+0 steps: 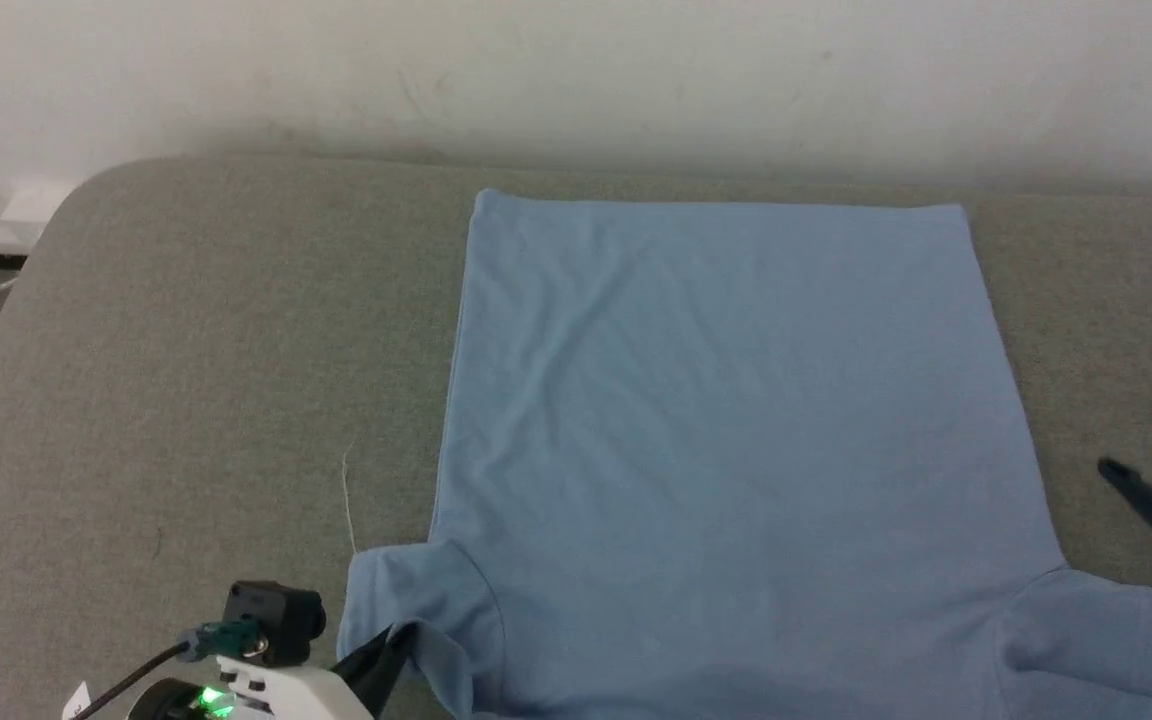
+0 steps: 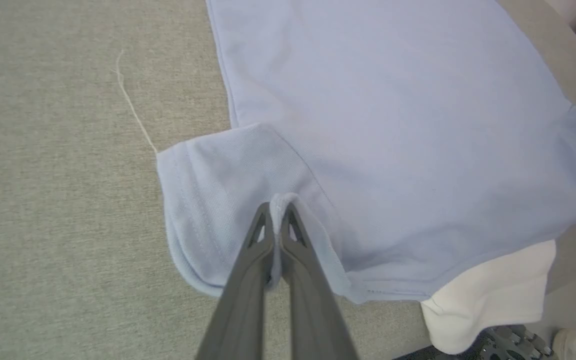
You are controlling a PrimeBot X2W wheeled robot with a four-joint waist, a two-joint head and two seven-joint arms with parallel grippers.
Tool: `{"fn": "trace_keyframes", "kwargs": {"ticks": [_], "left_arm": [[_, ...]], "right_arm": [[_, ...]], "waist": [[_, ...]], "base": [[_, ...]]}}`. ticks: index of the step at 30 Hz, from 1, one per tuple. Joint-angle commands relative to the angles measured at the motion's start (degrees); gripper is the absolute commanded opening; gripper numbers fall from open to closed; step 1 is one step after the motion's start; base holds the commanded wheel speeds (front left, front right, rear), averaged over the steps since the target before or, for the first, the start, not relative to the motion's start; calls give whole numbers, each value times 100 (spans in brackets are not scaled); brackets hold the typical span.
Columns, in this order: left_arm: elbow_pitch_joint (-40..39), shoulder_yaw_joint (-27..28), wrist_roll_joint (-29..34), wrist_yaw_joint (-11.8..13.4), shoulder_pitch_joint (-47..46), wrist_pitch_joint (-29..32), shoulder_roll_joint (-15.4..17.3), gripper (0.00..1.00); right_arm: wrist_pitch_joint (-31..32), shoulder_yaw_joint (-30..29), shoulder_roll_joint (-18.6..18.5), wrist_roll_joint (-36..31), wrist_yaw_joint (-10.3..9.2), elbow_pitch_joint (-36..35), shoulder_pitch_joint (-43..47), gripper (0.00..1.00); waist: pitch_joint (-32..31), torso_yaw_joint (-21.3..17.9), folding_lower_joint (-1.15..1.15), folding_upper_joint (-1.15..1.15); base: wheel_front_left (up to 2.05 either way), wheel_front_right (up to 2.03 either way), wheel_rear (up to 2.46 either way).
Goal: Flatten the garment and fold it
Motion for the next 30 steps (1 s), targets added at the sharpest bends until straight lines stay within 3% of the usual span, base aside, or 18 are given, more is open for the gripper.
{"fn": "trace_keyframes", "kwargs": {"ticks": [1,9,17,30], "left_arm": [[-59,-18,62,48,-92,20,-31,0],[-688,-138,341,310,-343,34,-364,0],[-702,-375,685,304,-666,-92,-807,0],[-609,-541,840,276,-820,-311,-1236,0]], "right_arm": [[48,-33,73,-6,-11,-11,-179,100],[822,-65,229,-338,-11,883,-2227,100],[1150,-88,-145,-936,-11,2131,-3770,100],[952,-138,-354,-1547,-11,3491,-4817,100]], "waist": [[507,417,-1,0],[1472,1110,-1,0],[2187,1708,-1,0],[2585,2062,-1,0]], "base": [[0,0,0],[0,0,0],[0,0,0],[0,0,0]]}}
